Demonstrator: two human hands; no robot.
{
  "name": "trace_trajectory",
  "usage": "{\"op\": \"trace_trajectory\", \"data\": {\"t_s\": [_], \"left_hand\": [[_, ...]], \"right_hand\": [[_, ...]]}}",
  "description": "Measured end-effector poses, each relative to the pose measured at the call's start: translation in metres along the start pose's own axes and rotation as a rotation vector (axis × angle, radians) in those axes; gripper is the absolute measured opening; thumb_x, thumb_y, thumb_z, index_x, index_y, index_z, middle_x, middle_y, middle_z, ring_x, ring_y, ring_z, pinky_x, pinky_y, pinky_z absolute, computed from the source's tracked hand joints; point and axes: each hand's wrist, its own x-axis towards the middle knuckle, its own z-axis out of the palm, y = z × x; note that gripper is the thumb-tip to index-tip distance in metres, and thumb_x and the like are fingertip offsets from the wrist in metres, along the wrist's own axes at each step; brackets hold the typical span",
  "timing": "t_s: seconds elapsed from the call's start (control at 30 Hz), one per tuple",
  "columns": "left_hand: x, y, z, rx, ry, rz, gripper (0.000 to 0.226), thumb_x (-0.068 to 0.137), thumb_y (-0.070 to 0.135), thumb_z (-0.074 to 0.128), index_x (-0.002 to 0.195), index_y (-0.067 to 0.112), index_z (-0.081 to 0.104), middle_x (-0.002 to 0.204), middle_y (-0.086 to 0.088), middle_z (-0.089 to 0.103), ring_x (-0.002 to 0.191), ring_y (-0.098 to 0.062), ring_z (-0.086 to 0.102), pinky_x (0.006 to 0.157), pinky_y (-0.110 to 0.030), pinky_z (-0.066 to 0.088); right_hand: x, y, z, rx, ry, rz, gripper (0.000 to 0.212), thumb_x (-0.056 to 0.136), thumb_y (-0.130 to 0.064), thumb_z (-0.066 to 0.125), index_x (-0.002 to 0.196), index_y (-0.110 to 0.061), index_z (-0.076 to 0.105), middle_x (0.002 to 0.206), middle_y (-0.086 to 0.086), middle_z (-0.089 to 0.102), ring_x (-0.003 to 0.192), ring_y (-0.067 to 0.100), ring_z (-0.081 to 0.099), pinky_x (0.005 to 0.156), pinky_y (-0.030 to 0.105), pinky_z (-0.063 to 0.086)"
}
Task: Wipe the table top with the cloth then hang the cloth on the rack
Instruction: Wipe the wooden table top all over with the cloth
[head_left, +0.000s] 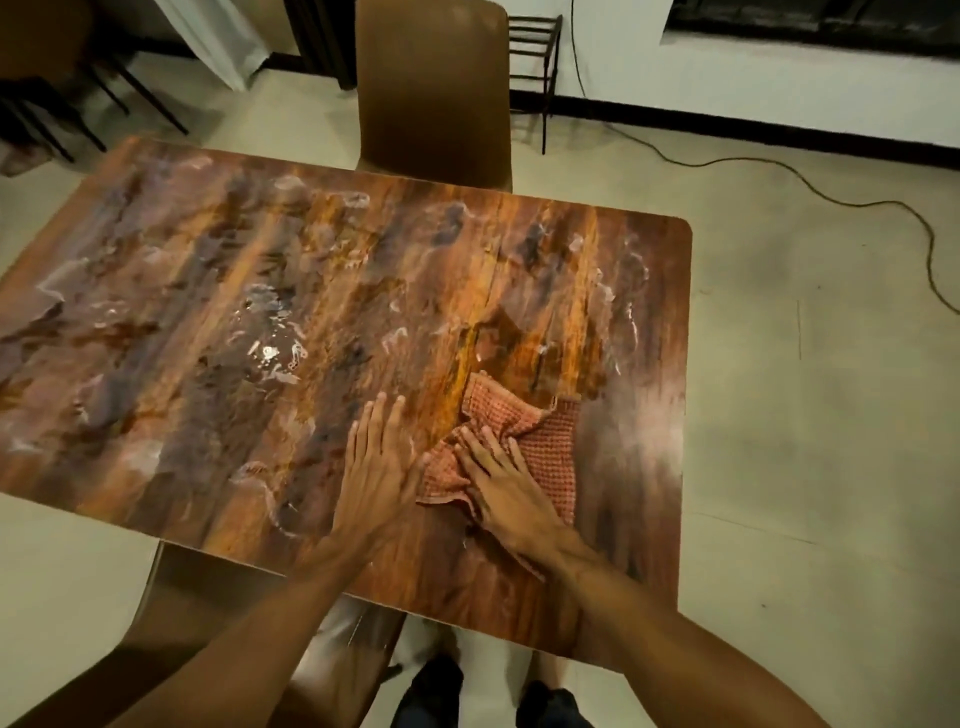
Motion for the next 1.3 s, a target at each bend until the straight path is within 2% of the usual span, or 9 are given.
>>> {"op": "trace_trajectory", "data": {"t_s": [0.07,0.27,0.47,0.67,0.83,0.9,1.1,1.23,1.3], "left_hand": [[0.009,-0.016,0.003,-0.025,-0.013,0.008,0.07,0.103,0.052,0.028,0.161,0.018,0.007,0.169,-0.007,0.004,0.156,-0.021,0.0,0.126,-0.049,0.007],[0.029,-0.07,-0.003,-0.078,0.012,0.024,0.07,0.104,0.049,0.035,0.161,0.021,0.006,0.17,-0.003,0.002,0.156,-0.019,-0.003,0.126,-0.044,0.0],[0.028,-0.13,-0.024,-0.055,0.068,-0.017,0.07,0.103,0.047,0.039,0.16,0.014,0.016,0.168,-0.011,0.014,0.156,-0.025,0.009,0.126,-0.047,0.009],[-0.008,-0.158,-0.028,-0.069,0.057,-0.085,0.071,0.103,0.052,0.03,0.161,0.015,0.013,0.168,-0.009,0.011,0.156,-0.023,0.005,0.126,-0.041,0.002],[-0.045,-0.165,-0.036,-0.065,0.067,-0.082,0.071,0.103,0.05,0.033,0.16,0.013,0.012,0.168,-0.012,0.011,0.156,-0.025,0.006,0.126,-0.045,0.004],[-0.057,-0.162,-0.039,-0.064,0.071,-0.099,0.072,0.103,0.05,0.033,0.16,0.013,0.012,0.168,-0.012,0.011,0.155,-0.025,0.007,0.126,-0.045,0.004],[-0.09,-0.122,-0.033,-0.084,0.044,-0.027,0.072,0.104,0.051,0.036,0.161,0.02,0.006,0.169,-0.007,0.005,0.156,-0.019,0.0,0.126,-0.043,0.0],[-0.117,-0.086,-0.023,-0.062,0.002,0.069,0.072,0.103,0.05,0.038,0.161,0.019,0.009,0.169,-0.006,0.005,0.156,-0.018,-0.001,0.126,-0.045,0.001],[-0.129,-0.069,-0.018,-0.058,0.001,0.104,0.072,0.103,0.051,0.037,0.161,0.018,0.01,0.169,-0.007,0.006,0.156,-0.019,0.0,0.126,-0.042,-0.001]], "right_hand": [[-0.003,0.02,-0.003,0.006,0.053,0.02,0.062,0.107,-0.036,0.028,0.165,-0.019,0.011,0.172,-0.002,-0.006,0.158,0.019,-0.013,0.128,0.046,-0.001],[0.086,0.011,-0.017,0.033,0.227,0.536,0.068,0.103,-0.043,0.016,0.162,-0.009,0.023,0.17,0.015,0.014,0.158,0.036,0.009,0.126,0.058,0.013],[0.084,-0.104,0.022,-0.072,0.065,0.033,0.06,0.108,-0.04,0.03,0.164,-0.02,0.019,0.173,0.001,0.009,0.159,0.023,0.004,0.127,0.051,0.014],[0.084,-0.078,0.015,-0.028,0.215,0.49,0.061,0.106,-0.051,0.021,0.163,-0.029,0.023,0.173,0.003,0.002,0.159,0.03,-0.004,0.126,0.058,0.01],[0.087,-0.194,0.057,-0.005,0.079,0.018,0.058,0.109,-0.046,0.026,0.164,-0.03,0.018,0.173,-0.003,0.002,0.159,0.025,-0.004,0.126,0.055,0.01],[0.043,-0.193,0.066,0.004,0.084,-0.011,0.058,0.11,-0.049,0.022,0.164,-0.031,0.015,0.173,-0.006,0.001,0.159,0.017,-0.003,0.127,0.051,0.007],[-0.019,-0.107,0.058,0.027,0.296,0.577,0.062,0.108,-0.046,0.024,0.164,-0.02,0.02,0.173,0.006,0.008,0.159,0.028,0.002,0.126,0.057,0.013],[-0.037,-0.169,0.079,0.13,0.149,0.184,0.067,0.102,-0.048,0.019,0.165,-0.024,0.014,0.173,0.0,0.005,0.159,0.024,-0.002,0.128,0.051,0.006],[-0.083,-0.162,0.093,0.143,0.141,0.167,0.064,0.104,-0.045,0.024,0.165,-0.028,0.013,0.172,-0.001,0.015,0.158,0.024,0.011,0.129,0.049,0.008]]}}
